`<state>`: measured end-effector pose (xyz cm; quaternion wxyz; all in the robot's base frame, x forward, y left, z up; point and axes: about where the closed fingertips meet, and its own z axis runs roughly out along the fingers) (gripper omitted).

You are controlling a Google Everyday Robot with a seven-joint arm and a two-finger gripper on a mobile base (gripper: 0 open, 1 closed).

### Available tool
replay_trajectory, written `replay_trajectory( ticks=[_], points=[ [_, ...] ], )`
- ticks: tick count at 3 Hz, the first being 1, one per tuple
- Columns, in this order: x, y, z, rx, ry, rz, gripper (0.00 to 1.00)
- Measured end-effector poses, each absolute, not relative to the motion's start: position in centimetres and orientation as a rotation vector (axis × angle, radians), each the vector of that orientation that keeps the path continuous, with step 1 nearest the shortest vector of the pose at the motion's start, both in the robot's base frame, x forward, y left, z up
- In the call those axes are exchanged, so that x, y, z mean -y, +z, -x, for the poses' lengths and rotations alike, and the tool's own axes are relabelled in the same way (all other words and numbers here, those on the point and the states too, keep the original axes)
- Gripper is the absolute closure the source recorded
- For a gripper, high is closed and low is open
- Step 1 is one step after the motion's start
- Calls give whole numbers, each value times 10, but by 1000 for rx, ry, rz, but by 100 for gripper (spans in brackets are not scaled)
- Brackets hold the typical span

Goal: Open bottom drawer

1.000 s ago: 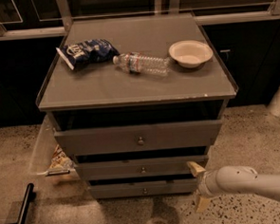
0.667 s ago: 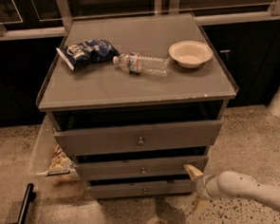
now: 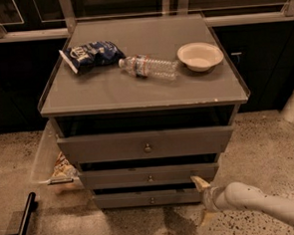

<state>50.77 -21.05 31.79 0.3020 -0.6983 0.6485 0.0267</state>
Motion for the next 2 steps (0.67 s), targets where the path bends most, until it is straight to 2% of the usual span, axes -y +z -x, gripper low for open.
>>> replay_trajectory(
  ticks=[2],
  points=[
    [197,266,-514,-1691,126,1825,0]
  ],
)
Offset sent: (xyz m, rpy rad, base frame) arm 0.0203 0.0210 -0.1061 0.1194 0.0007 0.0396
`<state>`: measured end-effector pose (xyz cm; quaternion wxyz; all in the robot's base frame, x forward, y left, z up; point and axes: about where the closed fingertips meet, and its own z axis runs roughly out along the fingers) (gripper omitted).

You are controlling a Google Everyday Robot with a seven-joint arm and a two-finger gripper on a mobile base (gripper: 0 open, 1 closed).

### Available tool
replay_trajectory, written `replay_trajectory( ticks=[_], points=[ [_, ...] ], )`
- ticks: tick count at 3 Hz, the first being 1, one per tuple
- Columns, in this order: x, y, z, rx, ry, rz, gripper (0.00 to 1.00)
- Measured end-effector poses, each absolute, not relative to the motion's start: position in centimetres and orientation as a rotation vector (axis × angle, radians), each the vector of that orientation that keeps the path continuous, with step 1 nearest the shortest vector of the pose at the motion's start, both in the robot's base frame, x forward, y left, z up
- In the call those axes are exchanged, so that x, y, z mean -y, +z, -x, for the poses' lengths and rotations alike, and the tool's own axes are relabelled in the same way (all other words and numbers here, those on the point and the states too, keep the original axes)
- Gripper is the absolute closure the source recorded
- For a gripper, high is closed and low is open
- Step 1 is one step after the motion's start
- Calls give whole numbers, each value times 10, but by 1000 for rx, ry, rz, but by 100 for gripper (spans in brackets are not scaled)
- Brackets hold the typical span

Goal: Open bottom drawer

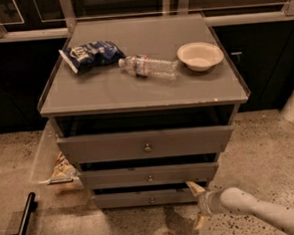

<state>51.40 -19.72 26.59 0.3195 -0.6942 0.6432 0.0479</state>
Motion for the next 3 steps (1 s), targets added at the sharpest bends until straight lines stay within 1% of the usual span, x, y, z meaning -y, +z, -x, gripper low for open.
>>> replay_trajectory(
  ticks=[1,2,3],
  points=[
    [188,239,-524,-1649,175,1836,0],
    [187,237,-525,-1650,175,1836,0],
    [181,221,-539,-1648,197,1830,0]
  ],
)
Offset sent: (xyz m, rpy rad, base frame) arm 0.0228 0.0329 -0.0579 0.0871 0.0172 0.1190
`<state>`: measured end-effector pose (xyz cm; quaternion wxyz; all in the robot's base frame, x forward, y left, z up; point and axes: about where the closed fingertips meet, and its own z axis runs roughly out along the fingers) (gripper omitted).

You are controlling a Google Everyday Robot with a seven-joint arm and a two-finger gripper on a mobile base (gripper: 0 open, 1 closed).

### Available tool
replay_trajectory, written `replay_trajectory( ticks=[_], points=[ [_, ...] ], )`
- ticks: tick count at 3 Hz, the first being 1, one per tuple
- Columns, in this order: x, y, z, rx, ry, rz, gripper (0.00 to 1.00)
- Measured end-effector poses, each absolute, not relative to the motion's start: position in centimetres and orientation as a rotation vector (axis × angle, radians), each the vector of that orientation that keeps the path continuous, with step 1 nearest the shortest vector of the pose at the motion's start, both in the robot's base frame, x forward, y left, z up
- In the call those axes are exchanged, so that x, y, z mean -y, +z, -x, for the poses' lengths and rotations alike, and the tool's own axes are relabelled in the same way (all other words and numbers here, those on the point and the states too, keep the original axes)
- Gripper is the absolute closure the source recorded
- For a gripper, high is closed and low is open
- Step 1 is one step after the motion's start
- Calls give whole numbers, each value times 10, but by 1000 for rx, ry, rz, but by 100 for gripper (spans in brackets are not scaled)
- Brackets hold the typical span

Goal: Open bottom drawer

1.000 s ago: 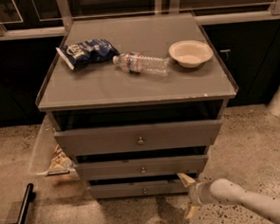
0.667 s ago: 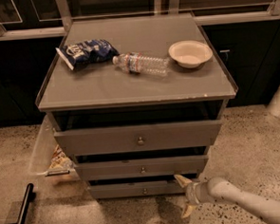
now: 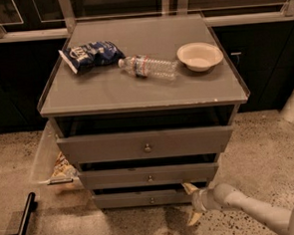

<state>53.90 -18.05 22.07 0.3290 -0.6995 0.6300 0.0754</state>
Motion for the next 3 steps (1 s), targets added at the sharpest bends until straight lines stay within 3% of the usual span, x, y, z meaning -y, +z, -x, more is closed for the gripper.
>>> replay_trajectory(
  ticks=[3],
  points=[
    [174,153,-587,-1683,289,1802,0]
  ],
)
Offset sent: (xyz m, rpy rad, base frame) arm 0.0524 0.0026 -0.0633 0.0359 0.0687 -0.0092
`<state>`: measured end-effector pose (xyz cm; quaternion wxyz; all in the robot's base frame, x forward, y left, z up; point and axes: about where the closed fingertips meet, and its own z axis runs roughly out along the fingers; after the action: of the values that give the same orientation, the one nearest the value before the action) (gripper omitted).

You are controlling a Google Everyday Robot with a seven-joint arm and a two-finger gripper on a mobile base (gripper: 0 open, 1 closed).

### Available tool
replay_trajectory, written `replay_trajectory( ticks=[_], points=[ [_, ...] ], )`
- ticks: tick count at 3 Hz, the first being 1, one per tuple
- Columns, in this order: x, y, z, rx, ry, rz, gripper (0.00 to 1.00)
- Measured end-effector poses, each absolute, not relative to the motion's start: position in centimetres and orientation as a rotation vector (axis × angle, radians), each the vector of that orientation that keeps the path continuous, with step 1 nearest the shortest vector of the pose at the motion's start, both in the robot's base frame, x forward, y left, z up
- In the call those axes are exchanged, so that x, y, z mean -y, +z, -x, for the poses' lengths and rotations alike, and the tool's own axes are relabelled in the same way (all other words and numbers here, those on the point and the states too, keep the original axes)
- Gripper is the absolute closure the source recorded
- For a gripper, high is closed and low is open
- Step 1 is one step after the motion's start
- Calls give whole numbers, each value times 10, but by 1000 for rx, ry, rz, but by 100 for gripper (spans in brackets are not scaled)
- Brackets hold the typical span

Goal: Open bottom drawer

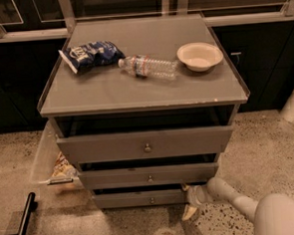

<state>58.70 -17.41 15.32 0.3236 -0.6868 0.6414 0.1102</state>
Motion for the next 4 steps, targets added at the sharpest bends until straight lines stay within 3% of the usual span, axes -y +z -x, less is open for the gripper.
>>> replay_trajectory(
  ticks=[1,2,4],
  points=[
    [173,149,-593,-1682,300,1790,0],
    [173,149,-593,-1682,300,1790,19],
    [175,156,-590,-1683,301,1791,65]
  ],
)
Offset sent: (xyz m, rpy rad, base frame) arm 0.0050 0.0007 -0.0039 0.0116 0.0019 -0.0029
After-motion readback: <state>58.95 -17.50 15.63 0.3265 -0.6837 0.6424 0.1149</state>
